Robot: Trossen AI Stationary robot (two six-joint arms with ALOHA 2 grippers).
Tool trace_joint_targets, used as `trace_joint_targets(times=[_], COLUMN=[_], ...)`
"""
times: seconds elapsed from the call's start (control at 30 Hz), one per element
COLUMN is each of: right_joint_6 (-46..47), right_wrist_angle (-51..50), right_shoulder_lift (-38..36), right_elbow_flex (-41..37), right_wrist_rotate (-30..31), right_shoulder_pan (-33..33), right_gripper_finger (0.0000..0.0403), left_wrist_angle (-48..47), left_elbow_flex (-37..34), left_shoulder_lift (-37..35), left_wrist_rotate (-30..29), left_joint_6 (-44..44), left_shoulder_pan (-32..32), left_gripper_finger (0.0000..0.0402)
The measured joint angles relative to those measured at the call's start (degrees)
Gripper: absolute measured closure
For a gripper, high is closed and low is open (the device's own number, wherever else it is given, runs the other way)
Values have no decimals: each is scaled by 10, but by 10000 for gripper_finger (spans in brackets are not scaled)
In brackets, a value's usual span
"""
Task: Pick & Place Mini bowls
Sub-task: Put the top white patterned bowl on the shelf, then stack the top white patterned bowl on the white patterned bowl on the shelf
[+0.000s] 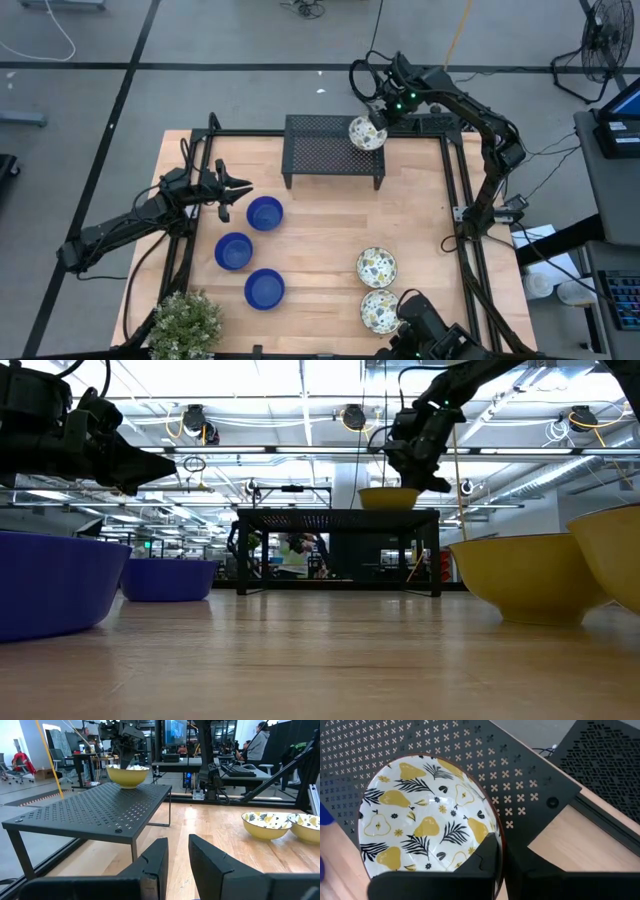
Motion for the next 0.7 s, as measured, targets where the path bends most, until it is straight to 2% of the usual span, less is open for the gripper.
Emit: trace_joint_targets(times=[0.13,0.7], right_joint_6=[0,11], right_wrist_angle=[2,36], right_shoulder_lift=[-2,-16], right_elbow_flex=[-1,-1], right_wrist_rotate=[3,7], right_shoulder_pan=[0,3], right_gripper_finger=[389,304], left_wrist_angle=[0,0], left_elbow_flex=[0,0], left_shoulder_lift=[0,0], left_wrist_rotate=[0,0], left_joint_6=[0,0], left_shoulder_pan=[0,0], left_gripper_finger=[321,321])
